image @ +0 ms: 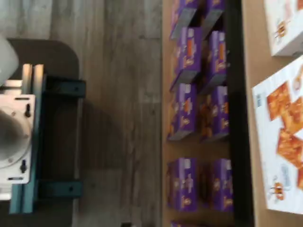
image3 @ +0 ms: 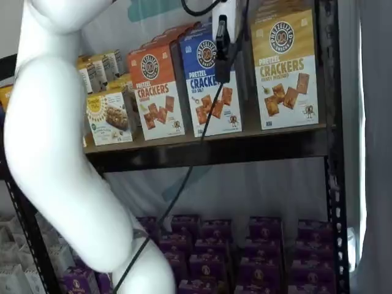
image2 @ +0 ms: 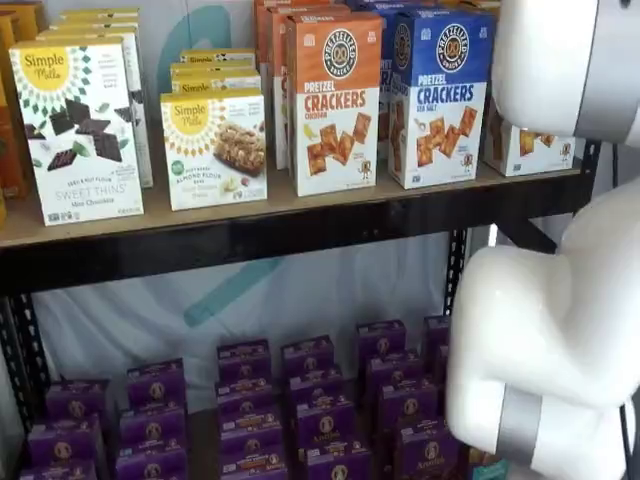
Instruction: Retrieve the yellow and white box located on the top shelf, the sixth one from the left
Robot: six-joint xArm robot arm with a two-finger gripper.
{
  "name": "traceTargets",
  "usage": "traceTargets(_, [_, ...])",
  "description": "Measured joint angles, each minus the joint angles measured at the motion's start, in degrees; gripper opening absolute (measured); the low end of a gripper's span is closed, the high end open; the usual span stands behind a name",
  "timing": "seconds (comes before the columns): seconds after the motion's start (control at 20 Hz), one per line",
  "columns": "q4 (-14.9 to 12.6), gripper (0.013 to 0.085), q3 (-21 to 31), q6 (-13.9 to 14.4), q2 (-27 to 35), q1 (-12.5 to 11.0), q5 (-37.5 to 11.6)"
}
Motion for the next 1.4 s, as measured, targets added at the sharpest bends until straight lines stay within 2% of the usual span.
traceTargets(0.1, [2.3,0.0850,0.0,-0.2,-0.3,-1.2,-0.6])
traceTargets(0.4, [14.0,0.0850,1.6,0.3,-1.9,-6.3,-4.9])
traceTargets(0.65, [19.3,0.0850,2.4,0.1,-2.5,-8.2,-9.8])
traceTargets(0.85, [21.0,0.0850,2.9,-1.3,-1.7,-8.4,-15.1])
traceTargets(1.05, [21.3,0.0850,2.6,-3.1,0.1,-7.8,-19.9])
traceTargets(1.4, [19.2,0.0850,0.3,-4.5,3.3,-6.3,-23.9])
